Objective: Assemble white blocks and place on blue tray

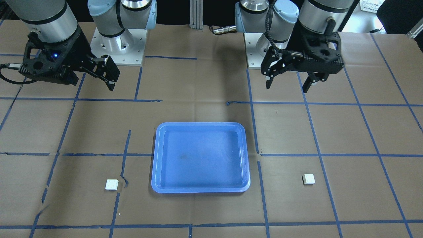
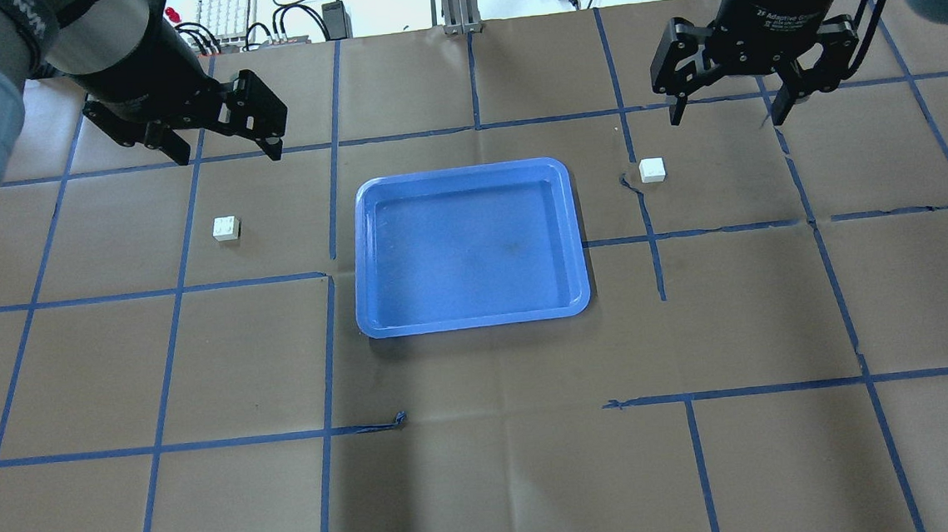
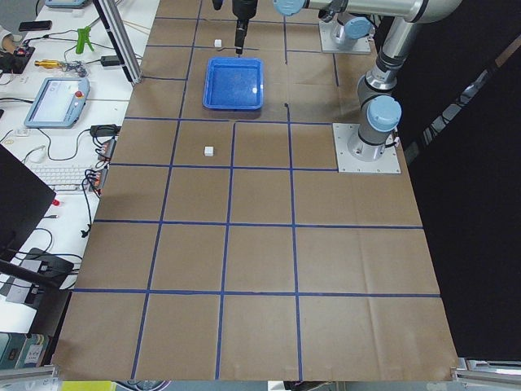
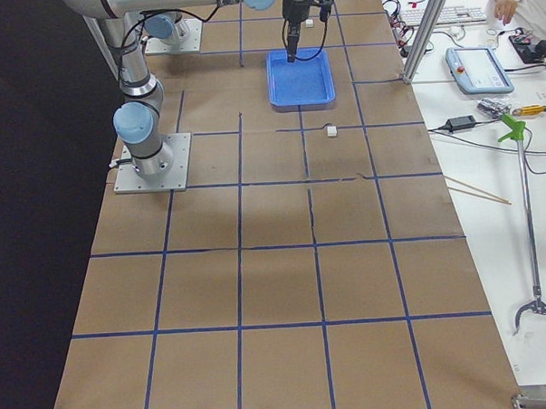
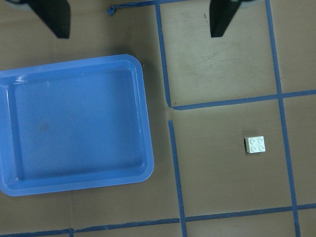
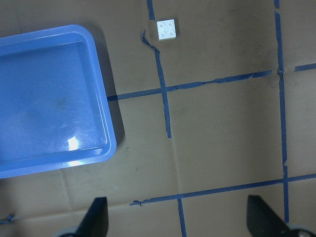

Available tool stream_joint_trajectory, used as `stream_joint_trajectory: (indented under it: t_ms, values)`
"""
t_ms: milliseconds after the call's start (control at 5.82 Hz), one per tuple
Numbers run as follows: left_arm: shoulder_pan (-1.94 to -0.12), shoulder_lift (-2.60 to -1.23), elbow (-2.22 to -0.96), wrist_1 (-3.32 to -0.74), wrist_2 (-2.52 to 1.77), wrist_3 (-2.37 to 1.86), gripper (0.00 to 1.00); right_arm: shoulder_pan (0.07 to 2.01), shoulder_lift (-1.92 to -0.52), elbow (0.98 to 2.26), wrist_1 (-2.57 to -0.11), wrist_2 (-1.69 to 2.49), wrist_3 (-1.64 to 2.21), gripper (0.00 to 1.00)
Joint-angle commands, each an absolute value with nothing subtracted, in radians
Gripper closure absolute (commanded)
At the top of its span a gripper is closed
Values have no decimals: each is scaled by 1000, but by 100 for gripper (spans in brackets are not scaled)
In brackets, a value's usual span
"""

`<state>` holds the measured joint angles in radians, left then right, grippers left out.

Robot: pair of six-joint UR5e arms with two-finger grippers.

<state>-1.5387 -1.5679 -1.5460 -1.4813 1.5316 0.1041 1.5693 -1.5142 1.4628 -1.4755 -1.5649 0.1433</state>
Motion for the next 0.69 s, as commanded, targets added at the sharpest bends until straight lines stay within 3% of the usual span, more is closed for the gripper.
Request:
stream_joint_trajectory:
  t_ms: [0, 343, 515]
  values:
    - [-1348, -1633, -1548, -1488, 1531, 170, 1, 1569, -1517, 1459, -1476, -1554, 24, 0]
    - [-1313, -1812, -1558, -1468, 1534, 175, 1, 1568, -1511, 1462, -1485, -1562, -249, 0]
    - [-1312, -1894, -1560, -1334, 1534, 184, 1, 1568, -1508, 1463, -1492, -1560, -423, 0]
